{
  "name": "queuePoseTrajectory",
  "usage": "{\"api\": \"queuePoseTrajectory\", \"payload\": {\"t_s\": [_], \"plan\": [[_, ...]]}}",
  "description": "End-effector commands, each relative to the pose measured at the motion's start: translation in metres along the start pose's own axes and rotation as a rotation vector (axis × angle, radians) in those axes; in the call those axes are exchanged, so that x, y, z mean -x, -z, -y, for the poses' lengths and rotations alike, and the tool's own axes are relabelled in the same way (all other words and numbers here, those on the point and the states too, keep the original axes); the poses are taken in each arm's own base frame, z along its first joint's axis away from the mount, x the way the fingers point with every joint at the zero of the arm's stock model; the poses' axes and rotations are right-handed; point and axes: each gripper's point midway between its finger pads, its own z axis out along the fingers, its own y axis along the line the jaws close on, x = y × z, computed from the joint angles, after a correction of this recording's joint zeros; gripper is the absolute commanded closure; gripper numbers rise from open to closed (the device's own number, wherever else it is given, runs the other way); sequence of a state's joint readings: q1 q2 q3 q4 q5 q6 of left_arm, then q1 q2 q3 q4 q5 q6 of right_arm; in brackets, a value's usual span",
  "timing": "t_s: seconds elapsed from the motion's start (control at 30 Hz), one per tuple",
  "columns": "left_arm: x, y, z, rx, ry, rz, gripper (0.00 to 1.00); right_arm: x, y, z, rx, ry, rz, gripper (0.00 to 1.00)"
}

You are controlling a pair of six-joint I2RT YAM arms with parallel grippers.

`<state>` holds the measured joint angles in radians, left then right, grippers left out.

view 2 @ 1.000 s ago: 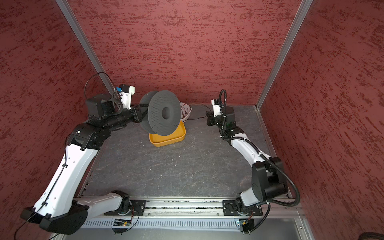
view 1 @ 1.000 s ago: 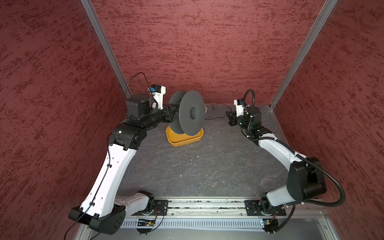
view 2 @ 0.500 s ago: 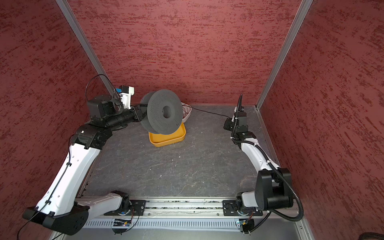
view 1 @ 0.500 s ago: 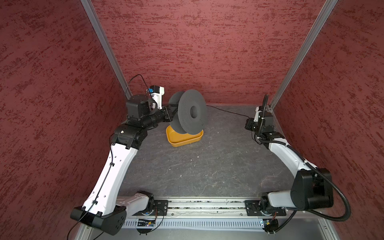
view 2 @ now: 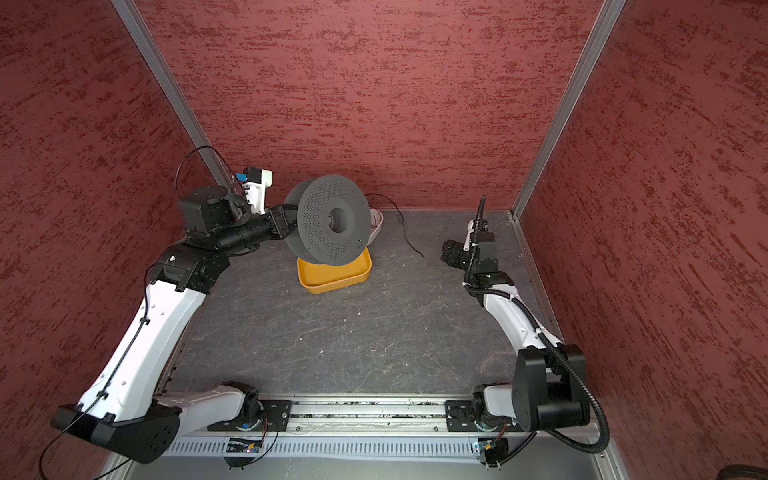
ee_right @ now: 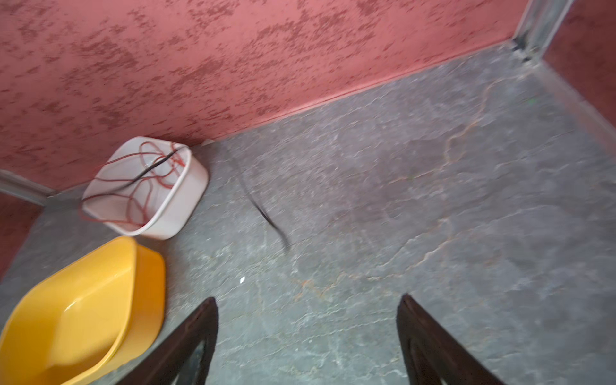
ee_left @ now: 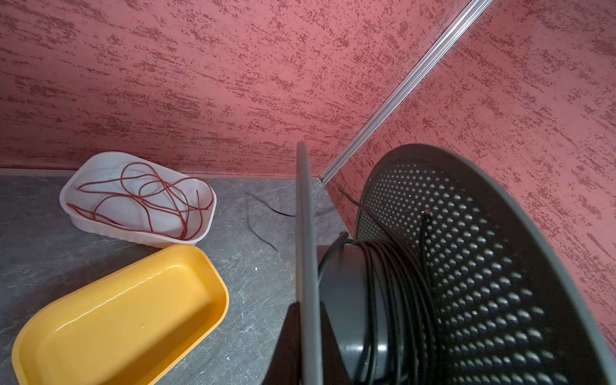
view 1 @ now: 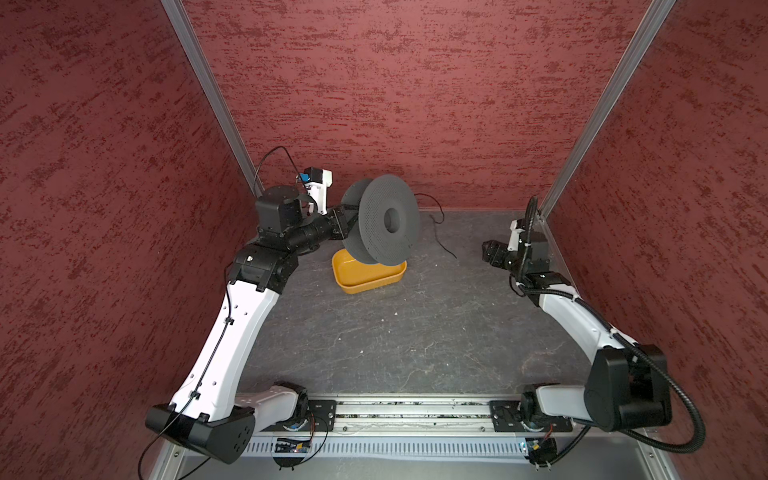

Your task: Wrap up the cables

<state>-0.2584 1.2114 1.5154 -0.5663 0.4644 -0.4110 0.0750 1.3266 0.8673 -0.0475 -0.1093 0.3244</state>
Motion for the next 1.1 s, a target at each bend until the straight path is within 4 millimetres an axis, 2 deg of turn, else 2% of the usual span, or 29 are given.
{"api": "queuePoseTrajectory", "payload": {"t_s": [0.0,0.13,0.33,0.47,0.67,0.9,1.07], "plan": [[0.023,0.009,0.027,-0.088,-0.046,0.077,0.96,0.028,0.018,-0.039,0.189,0.048,0.111,0.13],[0.022,0.006,0.036,-0.114,-0.058,0.063,0.96,0.032,0.034,-0.076,0.339,0.150,0.161,0.10],[0.018,0.000,0.048,-0.142,-0.073,0.042,0.96,0.026,0.050,-0.136,0.560,0.291,0.198,0.09],[0.014,-0.002,0.062,-0.173,-0.087,0.028,0.96,0.022,0.054,-0.164,0.676,0.354,0.232,0.08],[0.005,-0.006,0.080,-0.201,-0.112,-0.009,0.96,0.018,0.037,-0.186,0.791,0.388,0.266,0.08],[-0.004,-0.008,0.090,-0.222,-0.110,-0.040,0.96,0.016,-0.004,-0.187,0.795,0.411,0.293,0.08],[-0.012,-0.013,0.093,-0.228,-0.107,-0.069,0.96,0.022,-0.023,-0.195,0.822,0.415,0.307,0.11]]}}
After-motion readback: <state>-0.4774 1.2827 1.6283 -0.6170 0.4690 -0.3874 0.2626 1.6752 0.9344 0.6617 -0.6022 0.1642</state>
